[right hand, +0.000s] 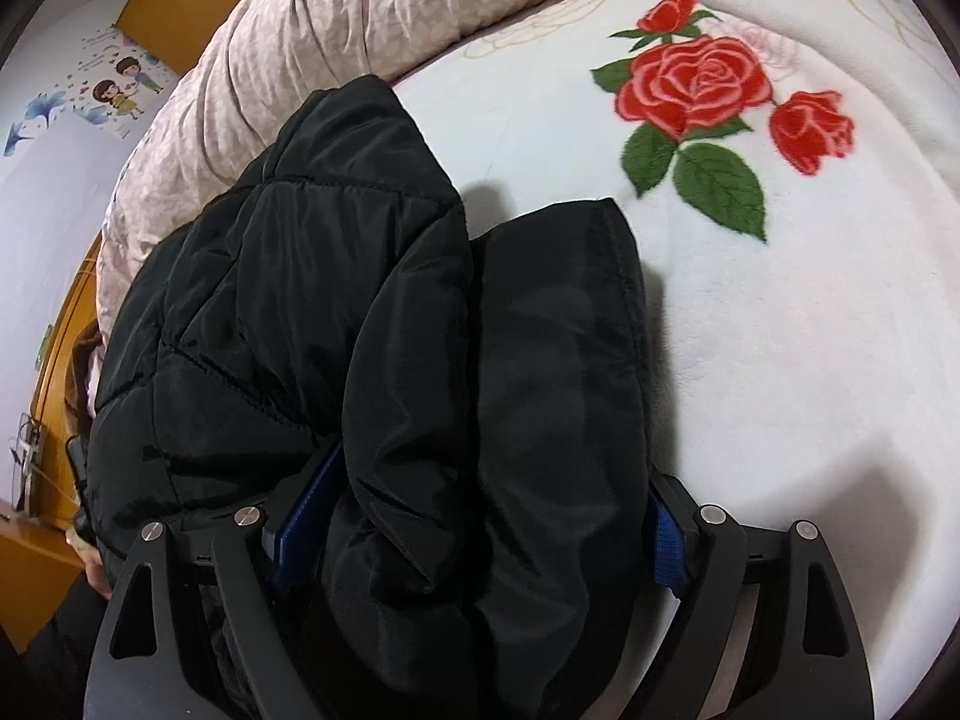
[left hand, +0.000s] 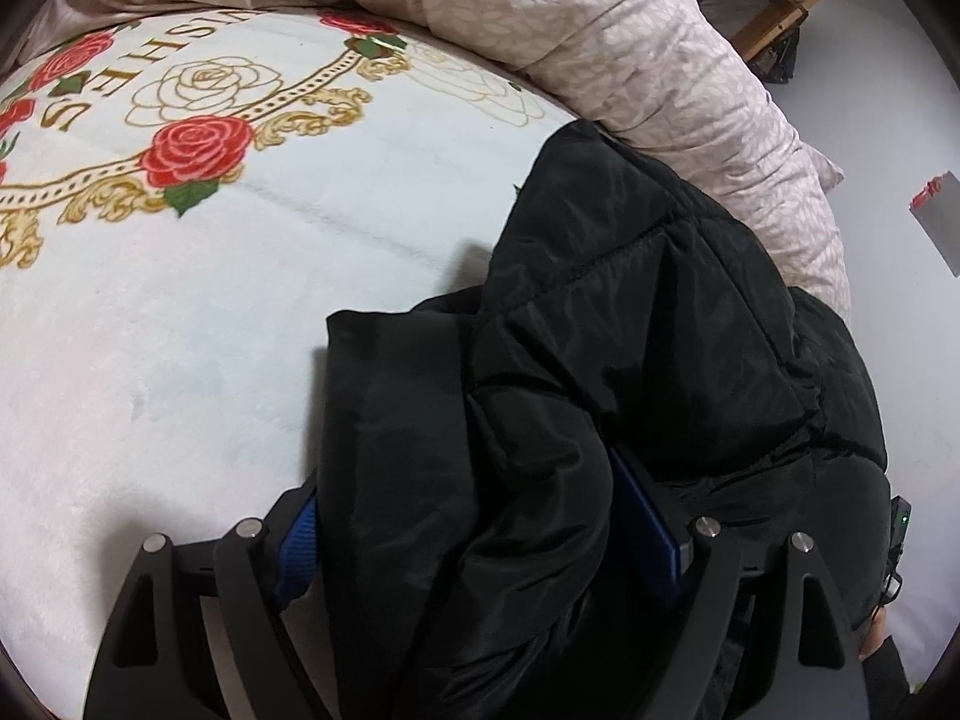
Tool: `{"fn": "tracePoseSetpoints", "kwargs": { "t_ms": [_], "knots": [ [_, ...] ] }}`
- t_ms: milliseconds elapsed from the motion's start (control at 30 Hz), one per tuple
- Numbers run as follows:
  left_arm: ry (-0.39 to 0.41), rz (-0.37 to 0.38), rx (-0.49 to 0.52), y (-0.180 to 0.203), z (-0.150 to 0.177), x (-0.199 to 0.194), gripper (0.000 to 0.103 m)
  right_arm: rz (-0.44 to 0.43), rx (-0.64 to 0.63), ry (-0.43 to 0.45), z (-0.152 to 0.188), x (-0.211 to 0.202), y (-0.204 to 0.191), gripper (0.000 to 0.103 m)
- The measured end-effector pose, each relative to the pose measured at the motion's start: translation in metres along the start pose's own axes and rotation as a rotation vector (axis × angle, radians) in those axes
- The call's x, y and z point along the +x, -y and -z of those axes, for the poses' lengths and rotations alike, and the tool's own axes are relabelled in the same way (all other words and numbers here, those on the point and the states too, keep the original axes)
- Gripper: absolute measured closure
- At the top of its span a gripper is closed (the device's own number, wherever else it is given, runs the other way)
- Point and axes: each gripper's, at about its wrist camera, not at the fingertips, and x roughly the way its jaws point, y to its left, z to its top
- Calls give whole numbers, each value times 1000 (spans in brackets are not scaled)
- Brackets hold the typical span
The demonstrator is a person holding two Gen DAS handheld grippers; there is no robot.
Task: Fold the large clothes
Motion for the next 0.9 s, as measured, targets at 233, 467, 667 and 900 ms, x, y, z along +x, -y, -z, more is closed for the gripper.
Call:
{"fn": "tracePoseSetpoints", "kwargs": {
  "t_ms": [233, 467, 667, 900],
  "knots": [
    [6, 9, 24, 16, -3, -16, 68, -8, -18, 10, -4, -11, -22, 72],
    [94, 11, 79, 41, -22, -68, 77, 2, -104, 98, -17, -62, -65, 78],
    [162, 47, 103, 61, -44, -101, 77, -7, -146, 159, -33, -91, -82, 78],
    [186, 85, 146, 108, -72, -87, 77, 27, -151, 205, -68, -112, -58, 77]
  ]
}}
